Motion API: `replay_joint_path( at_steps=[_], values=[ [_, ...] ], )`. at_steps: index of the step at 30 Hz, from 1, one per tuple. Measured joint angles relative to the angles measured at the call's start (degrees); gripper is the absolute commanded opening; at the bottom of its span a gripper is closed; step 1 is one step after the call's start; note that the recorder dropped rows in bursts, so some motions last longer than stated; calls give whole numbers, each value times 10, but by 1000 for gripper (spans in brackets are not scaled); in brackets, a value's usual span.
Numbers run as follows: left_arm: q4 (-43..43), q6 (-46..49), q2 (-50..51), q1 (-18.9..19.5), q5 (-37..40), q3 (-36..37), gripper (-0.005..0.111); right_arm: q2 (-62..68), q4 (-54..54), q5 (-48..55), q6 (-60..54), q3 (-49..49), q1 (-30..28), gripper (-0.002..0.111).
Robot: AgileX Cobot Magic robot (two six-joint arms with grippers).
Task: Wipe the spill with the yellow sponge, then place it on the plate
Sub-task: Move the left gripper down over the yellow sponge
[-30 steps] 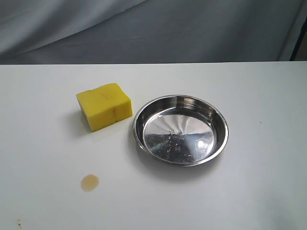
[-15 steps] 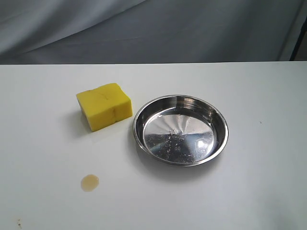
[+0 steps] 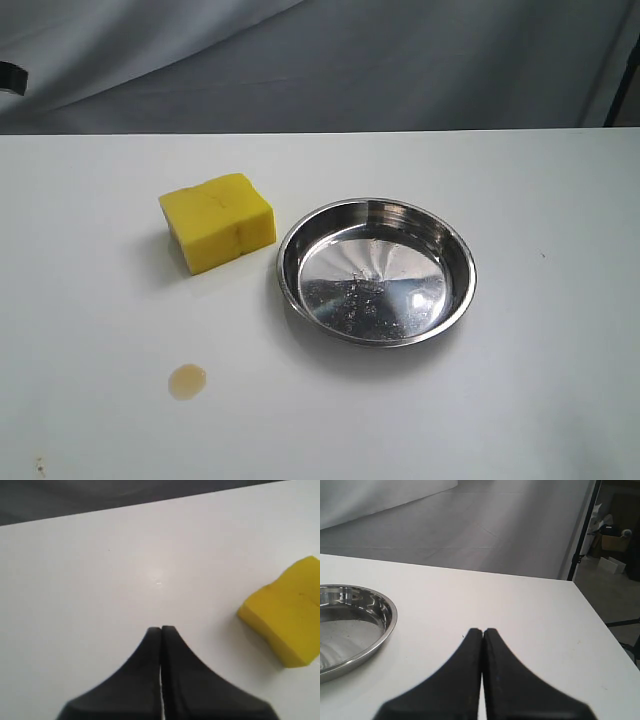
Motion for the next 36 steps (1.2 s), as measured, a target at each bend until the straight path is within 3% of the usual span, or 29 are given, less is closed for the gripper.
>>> replay_joint_path(
  at_steps=[7,20,25,30,36],
  values=[
    [-94,63,40,0,4,-41,0,0,0,0,0,0,0,0],
    [-99,73,42,0,-44,-49,0,0,0,0,0,0,0,0],
    [-139,134,56,-2,-31,-50,0,0,0,0,0,0,0,0],
    [-189,205,93,-38,-30,-50,0,0,0,0,0,0,0,0],
    [-200,285,154,-107,-25,-51,0,0,0,0,0,0,0,0]
  ],
)
